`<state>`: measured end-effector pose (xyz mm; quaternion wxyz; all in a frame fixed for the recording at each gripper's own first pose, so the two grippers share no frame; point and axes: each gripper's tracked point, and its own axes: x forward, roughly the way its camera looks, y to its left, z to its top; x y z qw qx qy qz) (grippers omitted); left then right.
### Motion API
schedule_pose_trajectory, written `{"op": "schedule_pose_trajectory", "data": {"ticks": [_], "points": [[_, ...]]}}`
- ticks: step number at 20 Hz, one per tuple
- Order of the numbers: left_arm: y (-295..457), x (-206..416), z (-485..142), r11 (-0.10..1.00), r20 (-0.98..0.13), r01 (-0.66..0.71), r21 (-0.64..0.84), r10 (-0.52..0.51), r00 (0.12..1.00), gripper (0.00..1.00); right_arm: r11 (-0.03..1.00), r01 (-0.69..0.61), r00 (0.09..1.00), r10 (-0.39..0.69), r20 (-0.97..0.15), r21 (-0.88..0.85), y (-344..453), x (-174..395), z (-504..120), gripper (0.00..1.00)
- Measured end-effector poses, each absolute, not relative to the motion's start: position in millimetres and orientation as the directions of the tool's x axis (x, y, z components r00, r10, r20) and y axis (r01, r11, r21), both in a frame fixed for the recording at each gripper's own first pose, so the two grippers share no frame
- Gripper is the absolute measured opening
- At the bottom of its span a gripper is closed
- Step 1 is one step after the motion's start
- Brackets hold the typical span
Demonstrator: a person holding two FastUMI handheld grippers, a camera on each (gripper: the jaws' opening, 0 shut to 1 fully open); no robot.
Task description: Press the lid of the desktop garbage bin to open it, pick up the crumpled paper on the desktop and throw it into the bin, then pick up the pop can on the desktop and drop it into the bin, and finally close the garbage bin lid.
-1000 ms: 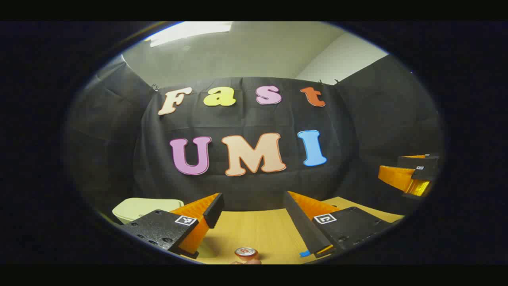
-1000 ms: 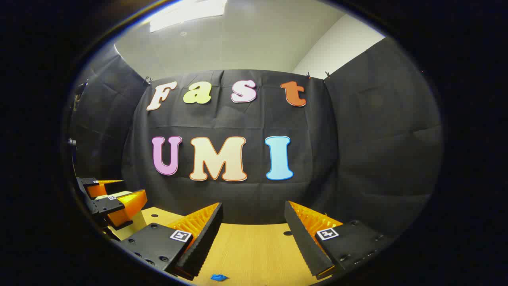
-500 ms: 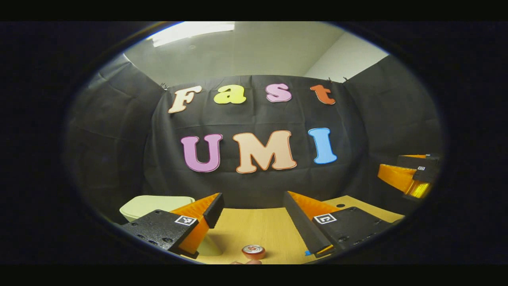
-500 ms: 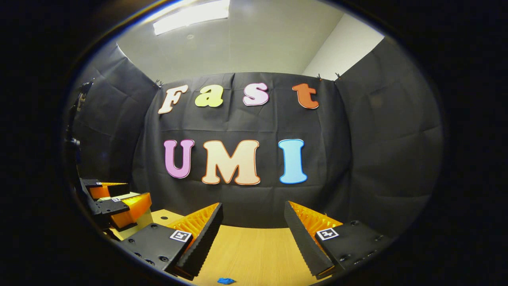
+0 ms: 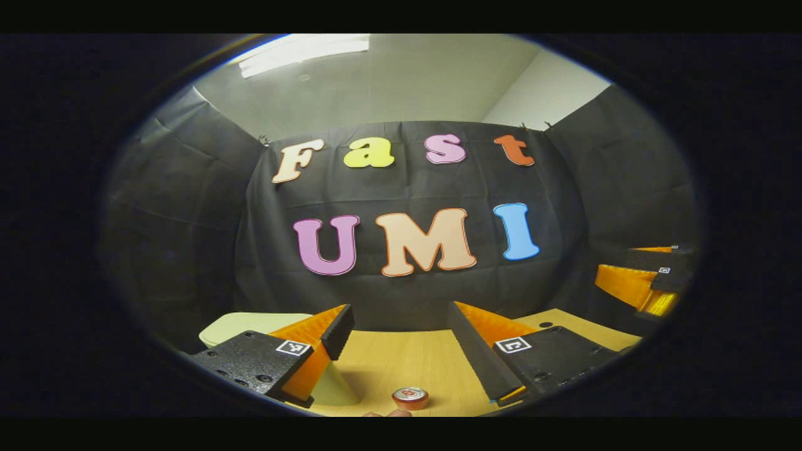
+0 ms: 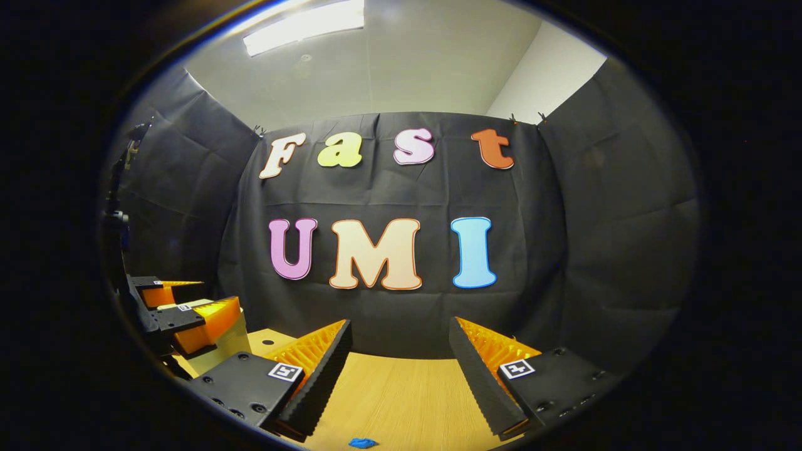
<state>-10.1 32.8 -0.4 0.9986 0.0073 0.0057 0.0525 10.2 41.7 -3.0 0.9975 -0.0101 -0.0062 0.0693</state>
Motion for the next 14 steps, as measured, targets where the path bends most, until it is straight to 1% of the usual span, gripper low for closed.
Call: {"op": "schedule_pose_trajectory", "data": {"ticks": [7, 8, 9, 10, 13, 14], "points": [[50.8, -11.9, -0.7, 0.987, -0.015, -0.156, 0.042, 0.157, 0.987, 0.91, 0.985, -0.172, 0.985, 0.172, 0.0, -0.016, 51.5, 14.5, -7.1, 0.98], [52.4, -12.6, -0.5, 0.987, -0.024, -0.153, 0.047, 0.154, 0.988, 0.9, 0.984, -0.18, 0.984, 0.18, 0.0, -0.012, 54.6, 15.9, -6.7, 0.98], [56.3, -12.7, -3.5, 0.986, -0.03, -0.16, 0.053, 0.162, 0.986, 0.87, 0.982, -0.189, 0.982, 0.189, 0.003, -0.009, 58.6, 17.4, -5.6, 0.98], [60.4, -12.9, -4.2, 0.986, -0.036, -0.16, 0.052, 0.162, 0.986, 0.87, 0.98, -0.199, 0.98, 0.199, 0.005, -0.007, 63.2, 18.3, -5.7, 0.98], [82.0, -18.3, -6.2, 0.977, -0.047, -0.205, 0.063, 0.208, 0.977, 0.53, 0.974, -0.228, 0.974, 0.228, 0.007, -0.006, 79.1, 23.1, -5.2, 0.98], [87.3, -20.3, -7.3, 0.974, -0.05, -0.217, 0.066, 0.22, 0.974, 0.45, 0.971, -0.239, 0.971, 0.239, 0.004, -0.008, 84.1, 23.3, -7.5, 0.98]]}}
